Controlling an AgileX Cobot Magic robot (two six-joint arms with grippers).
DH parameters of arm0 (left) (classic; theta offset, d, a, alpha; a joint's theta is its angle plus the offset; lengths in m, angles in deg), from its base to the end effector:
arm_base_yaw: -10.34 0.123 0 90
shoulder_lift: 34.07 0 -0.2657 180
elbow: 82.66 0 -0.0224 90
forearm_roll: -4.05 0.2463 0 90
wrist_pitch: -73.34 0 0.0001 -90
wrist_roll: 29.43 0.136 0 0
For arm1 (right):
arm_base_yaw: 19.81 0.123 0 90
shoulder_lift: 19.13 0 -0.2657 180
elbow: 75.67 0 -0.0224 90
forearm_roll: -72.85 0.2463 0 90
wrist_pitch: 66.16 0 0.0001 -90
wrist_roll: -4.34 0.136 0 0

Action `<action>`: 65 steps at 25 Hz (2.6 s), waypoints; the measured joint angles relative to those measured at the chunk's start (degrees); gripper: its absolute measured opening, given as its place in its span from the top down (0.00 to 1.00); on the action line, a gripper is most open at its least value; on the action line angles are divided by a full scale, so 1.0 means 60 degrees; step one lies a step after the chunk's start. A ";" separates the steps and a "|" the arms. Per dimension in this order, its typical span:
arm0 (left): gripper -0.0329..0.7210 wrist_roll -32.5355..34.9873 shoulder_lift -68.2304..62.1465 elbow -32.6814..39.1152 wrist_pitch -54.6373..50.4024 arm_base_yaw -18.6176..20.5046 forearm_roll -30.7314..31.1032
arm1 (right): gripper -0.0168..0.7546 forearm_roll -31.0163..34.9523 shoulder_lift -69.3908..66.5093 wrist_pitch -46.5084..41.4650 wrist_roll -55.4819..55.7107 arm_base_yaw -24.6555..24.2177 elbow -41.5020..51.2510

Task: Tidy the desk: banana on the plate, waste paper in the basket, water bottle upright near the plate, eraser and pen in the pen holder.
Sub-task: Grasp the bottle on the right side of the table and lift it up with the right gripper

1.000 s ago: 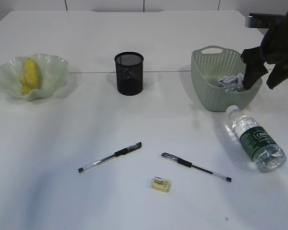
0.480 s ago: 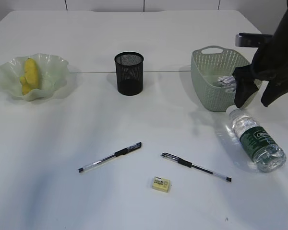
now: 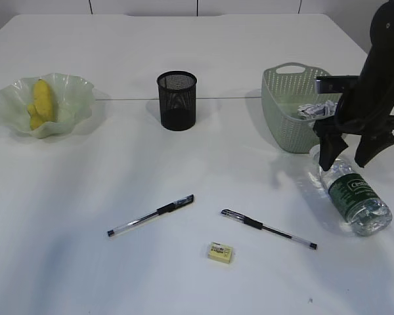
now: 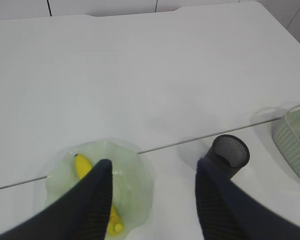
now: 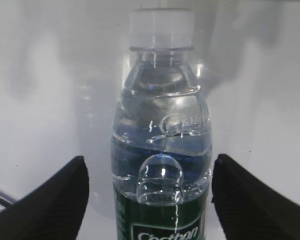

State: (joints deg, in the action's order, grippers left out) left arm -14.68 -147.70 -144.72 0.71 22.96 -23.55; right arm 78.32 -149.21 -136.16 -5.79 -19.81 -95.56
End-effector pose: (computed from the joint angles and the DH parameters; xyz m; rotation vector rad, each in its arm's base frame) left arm 0.3925 0.0262 0.4721 0.1442 2.0760 -0.2914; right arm 0.4096 0.0122 0.1269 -0.2254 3.1257 0.1405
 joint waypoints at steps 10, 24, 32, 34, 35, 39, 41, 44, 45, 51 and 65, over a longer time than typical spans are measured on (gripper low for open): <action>0.46 0.0000 0.0000 0.0000 0.0000 0.0000 0.0000 | 0.24 -0.0197 -0.0079 0.0000 -0.0108 0.0000 0.0000; 0.46 0.0006 0.0000 0.0000 0.0000 0.0000 0.0000 | 0.24 -0.0228 -0.0695 0.0036 -0.0164 0.0000 0.0000; 0.46 0.0006 0.0000 0.0000 0.0000 0.0000 0.0000 | 0.30 -0.0210 -0.0770 0.0058 -0.0281 0.0000 0.0000; 0.46 0.0006 0.0000 0.0000 0.0000 0.0000 0.0000 | 0.37 -0.0139 -0.0794 0.0058 -0.0287 0.0000 -0.0017; 0.46 0.0006 0.0000 0.0000 -0.0017 0.0000 0.0000 | 0.40 -0.0123 -0.0794 0.0058 -0.0287 0.0000 -0.0017; 0.46 0.0006 0.0000 0.0000 -0.0015 0.0000 0.0000 | 0.48 0.0047 -0.0809 0.0040 -0.0287 0.0000 -0.0078; 0.46 0.0006 0.0000 0.0000 -0.0015 0.0000 0.0000 | 0.49 0.0106 -0.0833 0.0040 -0.0287 0.0000 -0.0135; 0.46 0.0006 0.0000 0.0000 -0.0015 0.0000 0.0000 | 0.50 0.0145 -0.0840 0.0040 -0.0306 0.0000 -0.0189; 0.46 0.0006 0.0000 0.0000 -0.0015 0.0000 0.0000 | 0.50 0.0166 -0.0840 0.0040 -0.0306 0.0000 -0.0189; 0.46 0.0006 0.0000 0.0000 -0.0015 0.0000 -0.0067 | 0.50 0.0188 -0.0855 0.0040 -0.0306 0.0000 -0.0201; 0.46 0.0006 0.0000 0.0000 -0.0015 0.0000 -0.0683 | 0.50 0.2671 -0.0959 0.0116 -0.0573 0.0000 -0.0460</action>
State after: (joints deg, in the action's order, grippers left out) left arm -14.64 -147.70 -144.72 0.62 22.96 -27.65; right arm 94.35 -154.97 -135.47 -9.23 -19.81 -98.32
